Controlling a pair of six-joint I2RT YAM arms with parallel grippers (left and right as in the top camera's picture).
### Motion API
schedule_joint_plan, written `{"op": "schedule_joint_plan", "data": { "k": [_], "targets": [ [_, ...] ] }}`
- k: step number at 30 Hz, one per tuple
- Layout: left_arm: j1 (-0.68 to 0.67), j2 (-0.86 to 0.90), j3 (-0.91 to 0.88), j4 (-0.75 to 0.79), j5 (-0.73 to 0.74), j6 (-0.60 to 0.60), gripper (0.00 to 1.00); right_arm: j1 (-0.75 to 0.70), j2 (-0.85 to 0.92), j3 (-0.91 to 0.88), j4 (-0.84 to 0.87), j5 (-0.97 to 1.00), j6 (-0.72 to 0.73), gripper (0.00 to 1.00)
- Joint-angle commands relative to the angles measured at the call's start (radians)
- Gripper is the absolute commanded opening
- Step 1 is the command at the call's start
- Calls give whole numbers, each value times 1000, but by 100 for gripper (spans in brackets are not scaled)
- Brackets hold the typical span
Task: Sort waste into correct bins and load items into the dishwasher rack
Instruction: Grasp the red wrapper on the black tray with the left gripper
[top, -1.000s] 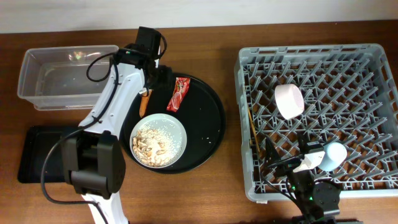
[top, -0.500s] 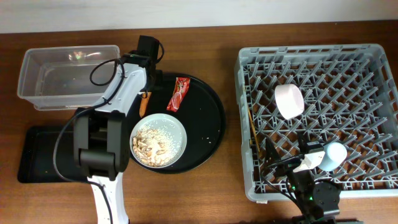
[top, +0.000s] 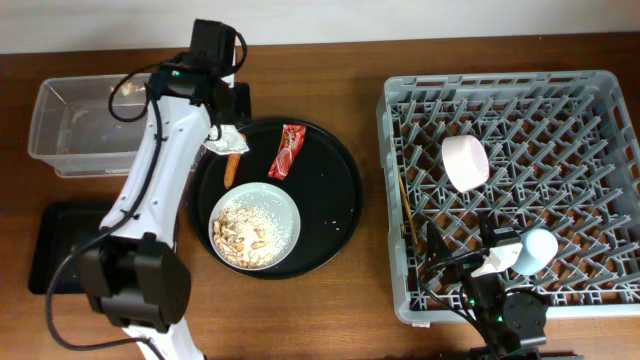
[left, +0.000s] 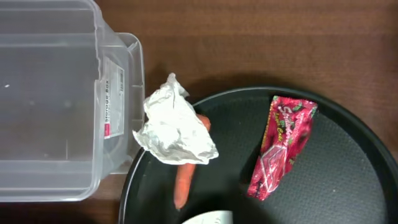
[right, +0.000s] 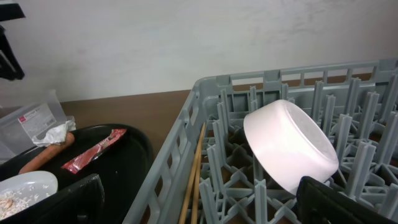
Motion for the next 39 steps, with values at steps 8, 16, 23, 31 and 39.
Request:
{"op": "schedule_joint_plan", "data": {
  "k": [8,16,23,31,39],
  "targets": [
    [3,264,-98,71,-11,3,52,-5,-8,-7,-3,-9,7,98],
    [-1,268,-97,77,2,3,0,-5,-8,-7,-3,-10,7,98],
    [2,42,-18,-40,0,3,0,-5,-8,-7,-3,-10,7,98],
    [249,-47,-19,68,-23,-17,0,-5,-8,-7,-3,-10,7,98],
    [285,37,11,18,100,-9,99,-5,-8,-7,-3,-9,7,98]
  ]
}}
